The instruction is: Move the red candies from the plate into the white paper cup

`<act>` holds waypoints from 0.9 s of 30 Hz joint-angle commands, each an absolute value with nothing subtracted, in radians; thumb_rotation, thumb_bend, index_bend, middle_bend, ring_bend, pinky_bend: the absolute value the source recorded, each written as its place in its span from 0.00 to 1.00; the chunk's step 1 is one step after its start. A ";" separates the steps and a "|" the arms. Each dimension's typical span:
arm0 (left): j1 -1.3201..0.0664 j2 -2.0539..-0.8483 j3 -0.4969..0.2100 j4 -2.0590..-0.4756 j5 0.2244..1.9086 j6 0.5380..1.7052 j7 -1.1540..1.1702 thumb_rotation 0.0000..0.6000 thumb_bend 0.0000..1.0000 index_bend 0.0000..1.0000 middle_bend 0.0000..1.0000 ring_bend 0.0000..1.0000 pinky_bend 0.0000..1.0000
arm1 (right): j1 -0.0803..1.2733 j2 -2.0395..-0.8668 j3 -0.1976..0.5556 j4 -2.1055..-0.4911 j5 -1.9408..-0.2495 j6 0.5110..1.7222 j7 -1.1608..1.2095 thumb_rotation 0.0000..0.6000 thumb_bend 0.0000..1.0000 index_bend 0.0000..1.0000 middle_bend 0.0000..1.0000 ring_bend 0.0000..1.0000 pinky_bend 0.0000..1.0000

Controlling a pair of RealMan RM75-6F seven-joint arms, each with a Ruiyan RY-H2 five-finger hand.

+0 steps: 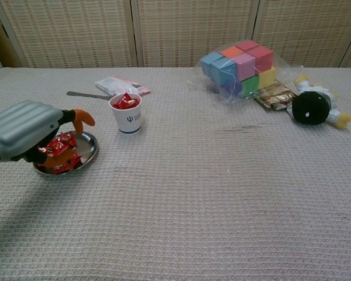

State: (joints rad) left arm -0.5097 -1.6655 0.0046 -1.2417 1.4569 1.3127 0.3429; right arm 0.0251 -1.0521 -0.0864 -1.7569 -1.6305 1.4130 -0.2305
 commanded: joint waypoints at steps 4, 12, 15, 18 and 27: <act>-0.487 -1.683 0.018 -1.181 1.446 1.280 0.354 1.00 0.41 0.22 0.30 0.72 1.00 | 0.022 -1.052 -0.093 -1.756 -1.647 1.420 -0.229 1.00 0.11 0.00 0.00 0.00 0.00; -0.492 -1.712 -0.009 -1.119 1.451 1.267 0.356 1.00 0.41 0.23 0.30 0.72 1.00 | 0.017 -1.049 -0.094 -1.754 -1.649 1.428 -0.224 1.00 0.11 0.00 0.00 0.00 0.00; -0.494 -1.715 -0.010 -1.104 1.452 1.252 0.359 1.00 0.41 0.24 0.30 0.72 1.00 | 0.016 -1.049 -0.093 -1.754 -1.648 1.429 -0.224 1.00 0.11 0.00 0.00 0.00 0.00; -0.503 -1.717 -0.012 -1.090 1.448 1.219 0.362 1.00 0.40 0.24 0.30 0.72 1.00 | 0.017 -1.051 -0.092 -1.754 -1.646 1.425 -0.227 1.00 0.11 0.00 0.00 0.00 0.00; -0.525 -1.696 -0.036 -1.108 1.411 1.146 0.416 1.00 0.38 0.25 0.29 0.72 1.00 | 0.018 -1.053 -0.088 -1.755 -1.639 1.421 -0.232 1.00 0.11 0.00 0.00 0.00 0.00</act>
